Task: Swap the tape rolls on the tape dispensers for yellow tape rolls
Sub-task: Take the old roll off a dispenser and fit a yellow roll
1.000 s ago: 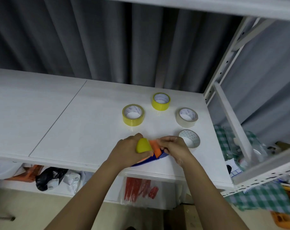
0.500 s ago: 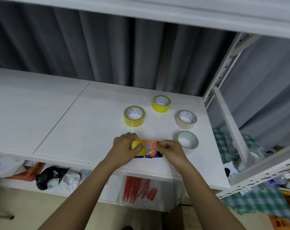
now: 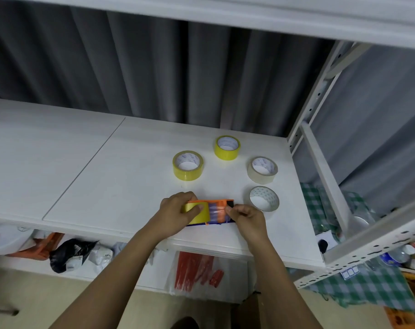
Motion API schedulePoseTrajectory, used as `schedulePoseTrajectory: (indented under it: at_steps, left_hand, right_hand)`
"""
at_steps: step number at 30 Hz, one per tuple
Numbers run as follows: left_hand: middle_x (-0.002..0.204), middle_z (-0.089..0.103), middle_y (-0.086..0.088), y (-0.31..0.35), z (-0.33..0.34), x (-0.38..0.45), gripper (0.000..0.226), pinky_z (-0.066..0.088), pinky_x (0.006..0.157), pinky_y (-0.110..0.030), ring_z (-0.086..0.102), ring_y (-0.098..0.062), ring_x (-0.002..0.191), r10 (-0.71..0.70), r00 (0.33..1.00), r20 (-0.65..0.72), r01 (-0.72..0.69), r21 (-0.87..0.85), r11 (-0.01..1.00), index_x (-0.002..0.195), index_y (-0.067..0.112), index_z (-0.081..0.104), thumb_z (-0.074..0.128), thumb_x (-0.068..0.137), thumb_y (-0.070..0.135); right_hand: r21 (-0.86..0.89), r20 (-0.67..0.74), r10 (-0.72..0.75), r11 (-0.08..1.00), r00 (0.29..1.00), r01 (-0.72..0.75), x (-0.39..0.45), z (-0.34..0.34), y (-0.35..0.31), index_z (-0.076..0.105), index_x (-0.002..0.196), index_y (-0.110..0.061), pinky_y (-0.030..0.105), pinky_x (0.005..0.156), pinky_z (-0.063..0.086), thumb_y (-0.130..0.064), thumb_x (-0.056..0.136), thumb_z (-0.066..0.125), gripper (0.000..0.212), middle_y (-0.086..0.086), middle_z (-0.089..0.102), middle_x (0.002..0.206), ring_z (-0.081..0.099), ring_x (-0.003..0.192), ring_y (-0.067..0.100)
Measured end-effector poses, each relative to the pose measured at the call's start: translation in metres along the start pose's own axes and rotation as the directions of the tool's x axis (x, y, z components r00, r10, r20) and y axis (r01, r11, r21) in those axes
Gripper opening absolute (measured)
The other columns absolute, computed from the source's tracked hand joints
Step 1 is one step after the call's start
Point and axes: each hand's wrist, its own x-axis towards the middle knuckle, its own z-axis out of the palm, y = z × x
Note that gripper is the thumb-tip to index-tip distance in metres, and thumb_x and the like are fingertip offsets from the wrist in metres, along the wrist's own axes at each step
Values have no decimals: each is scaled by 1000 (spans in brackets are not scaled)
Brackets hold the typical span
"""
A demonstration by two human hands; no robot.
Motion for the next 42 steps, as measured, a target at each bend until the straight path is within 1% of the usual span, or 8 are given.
schedulePoseTrajectory:
  at_steps: [7, 14, 16, 22, 27, 33, 38, 42]
  left_hand:
    - [94, 57, -3, -9, -5, 9, 12, 42, 90, -40, 54, -23, 94, -5, 991, 133, 13, -58, 998, 93, 21, 59, 50, 96, 27]
    - [104, 60, 6, -15, -15, 9, 14, 42, 83, -16, 56, -5, 96, -38, 981, 192, 83, -232, 969, 98, 31, 60, 47, 98, 24]
    - [99, 60, 1, -13, -16, 11, 17, 42, 81, -21, 57, -14, 93, -56, 978, 203, 104, -233, 967, 93, 26, 61, 46, 98, 18]
    - [98, 59, -2, 8, 6, 20, 24, 41, 79, -33, 56, -25, 93, -187, 982, -2, 183, 217, 959, 92, 17, 56, 39, 95, 33]
    - [74, 53, 4, 0, 10, 16, 29, 36, 63, -30, 51, -19, 73, -102, 992, -76, 113, 162, 980, 73, 21, 51, 55, 88, 46]
    - [90, 59, 6, -12, -4, 15, 12, 42, 74, -24, 56, -13, 85, -51, 997, 59, 52, -30, 998, 87, 30, 60, 52, 94, 34]
    - [101, 58, -6, -6, -7, 16, 24, 44, 82, -34, 55, -24, 96, -47, 999, 21, 40, 264, 964, 105, 14, 59, 40, 98, 27]
    - [97, 55, -8, 5, 1, 21, 20, 33, 73, -33, 53, -29, 90, -109, 991, -73, 130, 441, 888, 94, 9, 52, 39, 92, 23]
  right_hand:
    - [-69, 25, -54, 996, 998, 56, 3, -3, -1, 65, 62, -15, 32, 77, 48, -19, 83, 71, 22, 3, 67, 70, 61, 76, 18]
    - [13, 44, -16, 1000, 999, 15, 9, -13, -7, 67, 72, -9, 44, 86, 52, -14, 83, 71, 13, 10, 69, 78, 63, 80, 22]
    - [2, 60, -14, 1000, 998, 14, 10, -12, -8, 67, 72, -10, 44, 85, 52, -15, 83, 71, 13, 9, 69, 77, 63, 78, 20]
    - [-69, 37, -40, 997, 999, 42, 12, -5, -10, 64, 69, -17, 43, 82, 52, -24, 82, 72, 17, -1, 68, 72, 62, 75, 15]
    - [-117, 58, -70, 990, 996, 76, 12, -7, -9, 64, 69, -19, 40, 80, 53, -25, 83, 71, 17, -1, 69, 74, 64, 81, 18]
    - [122, 131, 9, 992, 991, -25, 11, -14, -10, 61, 70, -7, 20, 64, 56, -11, 88, 64, 19, 8, 64, 75, 62, 76, 16]
    - [157, 117, 4, 987, 993, -23, 7, -6, -11, 59, 70, -8, 20, 64, 55, -11, 88, 64, 19, 6, 61, 72, 60, 73, 13]
    - [108, 100, -76, 992, 992, 66, 6, 1, -18, 60, 67, -12, 30, 70, 56, -13, 86, 67, 21, 2, 61, 70, 59, 72, 13]
